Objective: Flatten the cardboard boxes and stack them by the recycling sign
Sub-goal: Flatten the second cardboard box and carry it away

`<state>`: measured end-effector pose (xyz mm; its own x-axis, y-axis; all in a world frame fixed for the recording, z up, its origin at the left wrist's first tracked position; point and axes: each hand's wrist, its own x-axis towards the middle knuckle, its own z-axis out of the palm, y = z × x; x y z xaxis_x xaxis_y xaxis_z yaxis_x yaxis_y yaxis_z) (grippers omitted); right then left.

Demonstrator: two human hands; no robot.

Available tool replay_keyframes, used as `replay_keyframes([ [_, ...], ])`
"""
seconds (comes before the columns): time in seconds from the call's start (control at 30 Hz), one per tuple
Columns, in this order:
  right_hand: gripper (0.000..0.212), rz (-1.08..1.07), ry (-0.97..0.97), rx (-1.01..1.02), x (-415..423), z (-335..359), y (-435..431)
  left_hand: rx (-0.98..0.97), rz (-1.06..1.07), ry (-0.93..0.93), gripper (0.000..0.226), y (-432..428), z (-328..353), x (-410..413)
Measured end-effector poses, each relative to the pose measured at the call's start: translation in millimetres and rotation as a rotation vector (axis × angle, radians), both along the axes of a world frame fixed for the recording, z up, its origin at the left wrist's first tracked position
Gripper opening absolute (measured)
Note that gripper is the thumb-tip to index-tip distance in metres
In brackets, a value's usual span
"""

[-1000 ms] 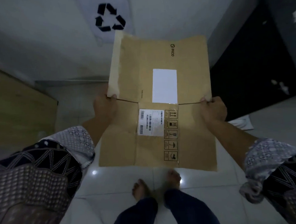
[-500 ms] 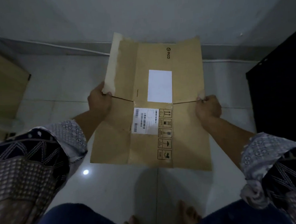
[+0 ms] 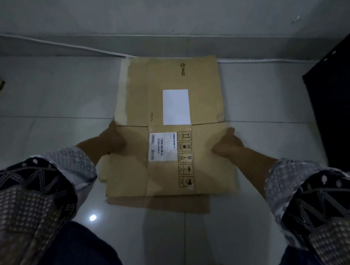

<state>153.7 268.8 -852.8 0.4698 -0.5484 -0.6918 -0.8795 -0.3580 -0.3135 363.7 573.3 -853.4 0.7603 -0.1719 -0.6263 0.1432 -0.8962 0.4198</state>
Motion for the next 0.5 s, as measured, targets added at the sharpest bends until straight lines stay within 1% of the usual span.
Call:
replay_keyframes([
  [0.03, 0.105, 0.035, 0.039, 0.008, -3.7, -2.8, 1.4, 0.019, -0.040, -0.010, 0.081, 4.3, -3.3, -1.7],
  [0.1, 0.106, 0.063, 0.058, 0.005, -3.8, -8.9, 2.7, 0.032, -0.051, -0.117, 0.079, 7.3, -9.5, -3.1],
  [0.2, 0.105, 0.037, 0.012, -0.017, 0.8, -15.8, 4.7, 0.053, -0.023, -0.297, 0.073, 2.5, -10.7, 0.6],
  [0.27, 0.103, 0.030, 0.002, -0.032, 3.0, -18.7, 6.7, 0.081, -0.018, -0.347, 0.065, -0.2, -12.5, 3.9],
  [0.33, 0.102, 0.037, 0.008, -0.045, 3.2, -20.2, 9.4, 0.130, -0.070, -0.285, 0.064, -0.2, -14.1, 2.8],
  [0.43, 0.103, 0.073, 0.045, -0.050, 3.9, -23.4, 11.2, 0.206, -0.128, -0.139, 0.083, 2.6, -18.8, 1.2],
  [0.5, 0.102, 0.097, 0.073, -0.031, 4.2, -26.1, 12.2, 0.254, -0.141, -0.130, 0.085, 2.1, -21.2, 2.2],
])
